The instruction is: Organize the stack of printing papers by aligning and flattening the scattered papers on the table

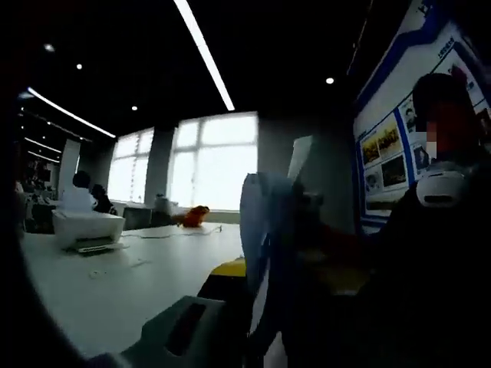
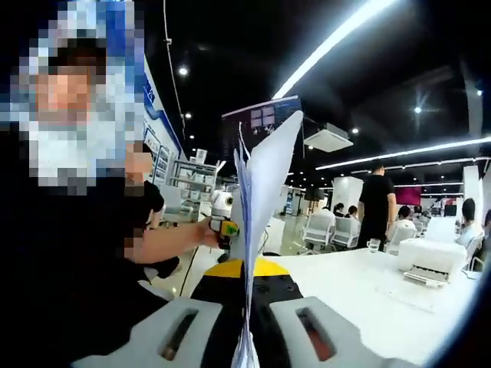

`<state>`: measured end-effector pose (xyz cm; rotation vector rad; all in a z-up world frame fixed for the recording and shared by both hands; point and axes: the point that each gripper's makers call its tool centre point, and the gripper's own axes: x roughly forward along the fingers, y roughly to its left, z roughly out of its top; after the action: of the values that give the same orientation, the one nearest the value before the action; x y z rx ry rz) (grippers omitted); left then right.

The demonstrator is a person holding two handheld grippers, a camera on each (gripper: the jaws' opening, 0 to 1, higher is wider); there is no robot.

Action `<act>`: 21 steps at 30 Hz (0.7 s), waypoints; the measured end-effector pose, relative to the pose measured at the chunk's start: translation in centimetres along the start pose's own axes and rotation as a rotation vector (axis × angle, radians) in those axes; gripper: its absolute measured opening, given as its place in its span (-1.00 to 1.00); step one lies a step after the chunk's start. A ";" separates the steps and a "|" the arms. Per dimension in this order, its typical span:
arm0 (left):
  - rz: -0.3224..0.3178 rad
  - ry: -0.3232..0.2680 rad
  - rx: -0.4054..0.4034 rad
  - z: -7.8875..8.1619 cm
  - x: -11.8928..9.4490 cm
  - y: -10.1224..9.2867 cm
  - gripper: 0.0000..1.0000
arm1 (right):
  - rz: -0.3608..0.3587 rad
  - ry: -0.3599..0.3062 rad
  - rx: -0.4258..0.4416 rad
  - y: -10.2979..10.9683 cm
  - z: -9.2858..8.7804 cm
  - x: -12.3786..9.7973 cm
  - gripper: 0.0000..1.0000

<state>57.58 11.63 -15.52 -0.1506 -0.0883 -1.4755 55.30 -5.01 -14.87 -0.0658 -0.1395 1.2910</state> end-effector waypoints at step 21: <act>0.525 0.111 0.185 -3.5 0.2 2.4 -0.70 | -0.295 0.177 0.080 -3.8 -7.7 2.1 -0.82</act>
<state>59.90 11.06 -19.05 0.0572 -0.0870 -0.9436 60.59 -3.78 -21.85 -0.0874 0.0534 0.9895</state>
